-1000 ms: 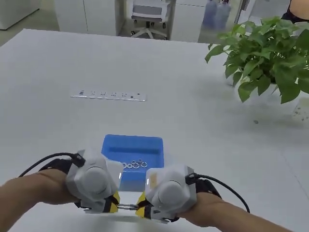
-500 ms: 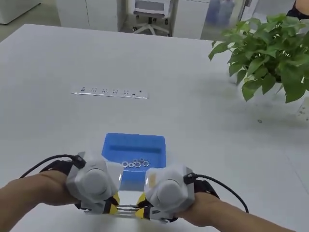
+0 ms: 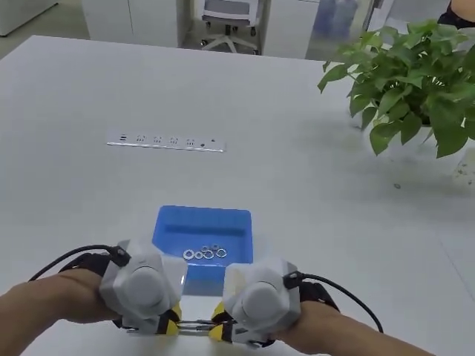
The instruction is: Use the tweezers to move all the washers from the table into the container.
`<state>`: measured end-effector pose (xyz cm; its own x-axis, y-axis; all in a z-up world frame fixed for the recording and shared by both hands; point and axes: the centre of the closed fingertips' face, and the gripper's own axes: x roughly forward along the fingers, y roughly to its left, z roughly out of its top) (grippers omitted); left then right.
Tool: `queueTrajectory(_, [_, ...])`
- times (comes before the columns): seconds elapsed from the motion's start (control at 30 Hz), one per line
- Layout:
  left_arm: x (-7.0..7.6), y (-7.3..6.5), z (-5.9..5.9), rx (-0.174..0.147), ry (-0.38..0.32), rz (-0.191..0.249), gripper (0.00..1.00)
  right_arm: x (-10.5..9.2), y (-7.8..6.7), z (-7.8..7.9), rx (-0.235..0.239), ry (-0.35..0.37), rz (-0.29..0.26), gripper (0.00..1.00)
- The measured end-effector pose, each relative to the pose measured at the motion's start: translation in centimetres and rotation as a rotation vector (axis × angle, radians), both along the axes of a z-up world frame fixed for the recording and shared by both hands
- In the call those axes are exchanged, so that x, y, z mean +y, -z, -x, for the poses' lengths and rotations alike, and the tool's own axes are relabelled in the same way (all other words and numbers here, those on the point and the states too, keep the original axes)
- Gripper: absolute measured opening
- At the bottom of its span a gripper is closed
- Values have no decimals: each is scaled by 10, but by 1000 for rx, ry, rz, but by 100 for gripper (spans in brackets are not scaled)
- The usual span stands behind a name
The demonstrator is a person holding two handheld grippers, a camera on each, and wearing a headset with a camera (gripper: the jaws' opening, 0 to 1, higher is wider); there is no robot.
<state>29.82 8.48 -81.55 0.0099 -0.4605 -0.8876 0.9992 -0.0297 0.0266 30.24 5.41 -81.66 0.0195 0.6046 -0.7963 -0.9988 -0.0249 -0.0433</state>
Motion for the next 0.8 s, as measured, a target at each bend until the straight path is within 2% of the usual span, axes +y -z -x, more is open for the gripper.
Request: queueTrajectory(0.8, [2,-1,0,-4,-15,2,13,-4,0,0,-10,5,9,12])
